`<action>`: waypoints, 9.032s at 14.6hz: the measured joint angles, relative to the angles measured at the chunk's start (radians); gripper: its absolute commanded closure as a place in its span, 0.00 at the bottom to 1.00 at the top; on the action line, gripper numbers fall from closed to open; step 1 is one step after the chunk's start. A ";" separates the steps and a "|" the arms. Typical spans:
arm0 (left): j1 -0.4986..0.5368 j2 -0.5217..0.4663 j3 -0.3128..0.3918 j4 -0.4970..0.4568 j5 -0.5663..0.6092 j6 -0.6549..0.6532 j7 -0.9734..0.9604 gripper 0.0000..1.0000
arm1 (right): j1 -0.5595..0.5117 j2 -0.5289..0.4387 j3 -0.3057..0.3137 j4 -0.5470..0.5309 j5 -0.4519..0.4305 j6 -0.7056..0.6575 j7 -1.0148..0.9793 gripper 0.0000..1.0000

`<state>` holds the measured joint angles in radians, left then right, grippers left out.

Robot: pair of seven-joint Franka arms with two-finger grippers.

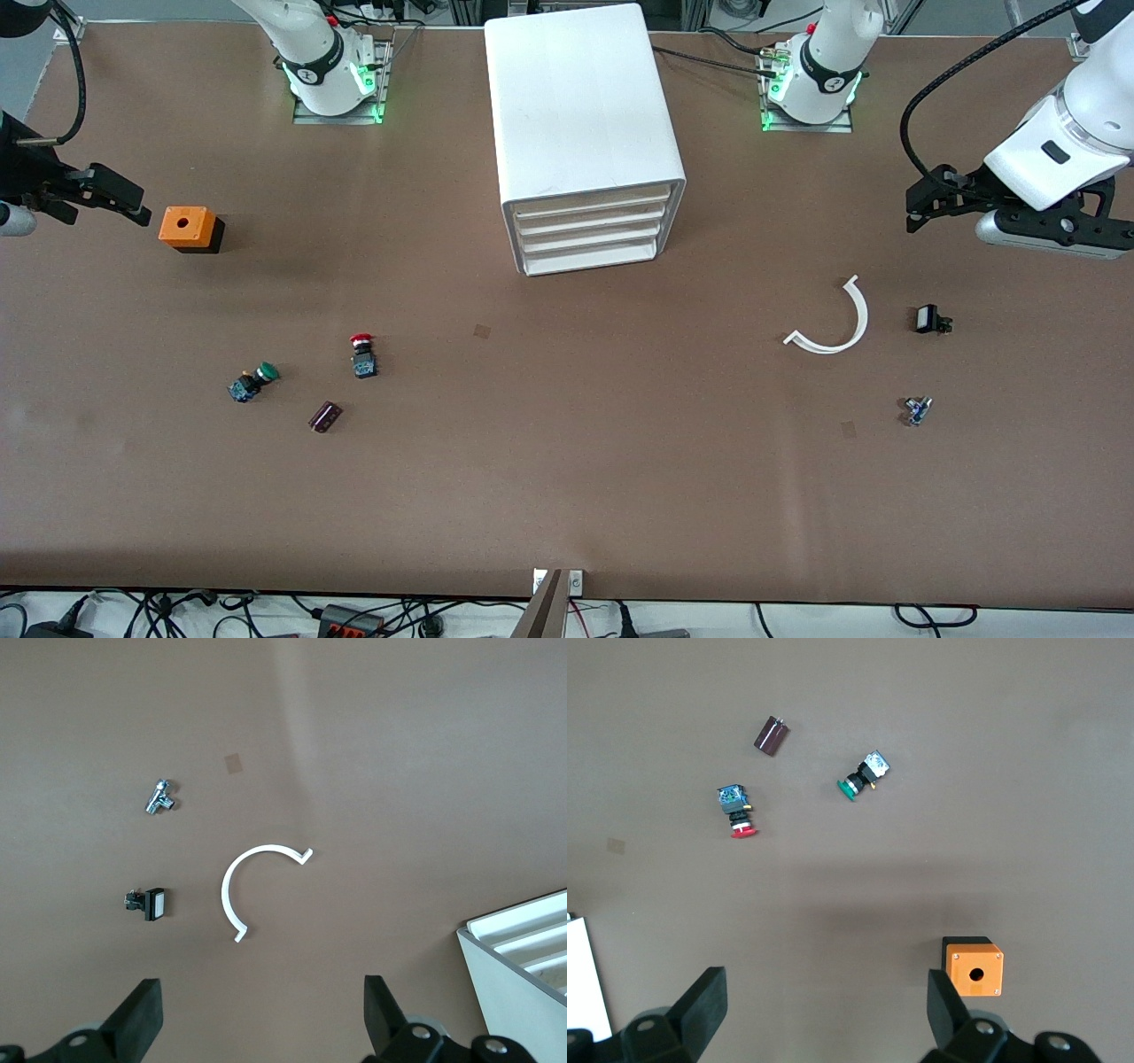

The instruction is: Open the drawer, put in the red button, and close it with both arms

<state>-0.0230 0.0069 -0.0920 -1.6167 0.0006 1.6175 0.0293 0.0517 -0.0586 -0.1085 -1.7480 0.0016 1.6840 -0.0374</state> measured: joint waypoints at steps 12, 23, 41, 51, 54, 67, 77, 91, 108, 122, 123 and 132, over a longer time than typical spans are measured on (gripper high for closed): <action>0.006 0.000 0.000 0.002 -0.020 -0.065 0.000 0.00 | 0.000 0.000 0.000 0.000 0.000 -0.013 0.000 0.00; -0.139 0.207 -0.029 -0.007 -0.308 -0.369 0.067 0.00 | 0.081 0.206 0.019 -0.009 0.018 0.139 0.001 0.00; -0.158 0.524 -0.110 -0.333 -1.088 0.197 0.845 0.00 | 0.254 0.750 0.022 0.157 0.089 0.404 0.003 0.00; -0.165 0.524 -0.121 -0.428 -1.205 0.207 1.045 0.95 | 0.255 0.799 0.016 0.157 0.088 0.404 0.001 0.17; -0.175 0.519 -0.123 -0.422 -1.209 0.214 1.053 0.96 | 0.254 0.806 0.016 0.157 0.088 0.404 0.001 0.59; -0.159 0.723 -0.043 -0.073 -1.193 0.201 1.060 0.00 | 0.278 0.789 0.018 0.448 0.088 0.249 -0.012 1.00; -0.086 0.618 -0.025 0.127 -0.706 0.034 0.689 0.00 | 0.605 0.766 0.026 0.684 0.089 0.091 0.192 1.00; -0.025 0.515 -0.013 0.464 0.037 -0.030 0.202 0.00 | 0.806 0.855 0.028 0.699 0.132 0.156 0.512 1.00; -0.034 0.561 -0.013 0.465 0.037 -0.020 0.082 0.00 | 0.805 0.856 0.011 0.722 0.160 0.138 0.591 0.00; -0.322 0.639 -0.098 0.328 0.037 0.279 -0.580 0.00 | 0.364 0.650 -0.138 0.729 0.115 -0.154 0.208 0.00; -0.345 0.652 -0.098 0.327 0.037 0.305 -0.613 0.00 | 0.336 0.649 -0.138 0.728 0.115 -0.157 0.187 0.00; -0.479 0.700 -0.100 0.216 0.038 0.491 -0.701 0.00 | 0.214 0.567 -0.133 0.649 0.140 -0.081 0.157 0.00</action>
<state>-0.5019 0.7074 -0.1919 -1.4007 0.0381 2.1085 -0.6712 0.2654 0.5086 -0.2415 -1.0993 0.1413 1.6033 0.1192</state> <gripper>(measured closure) 0.000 0.000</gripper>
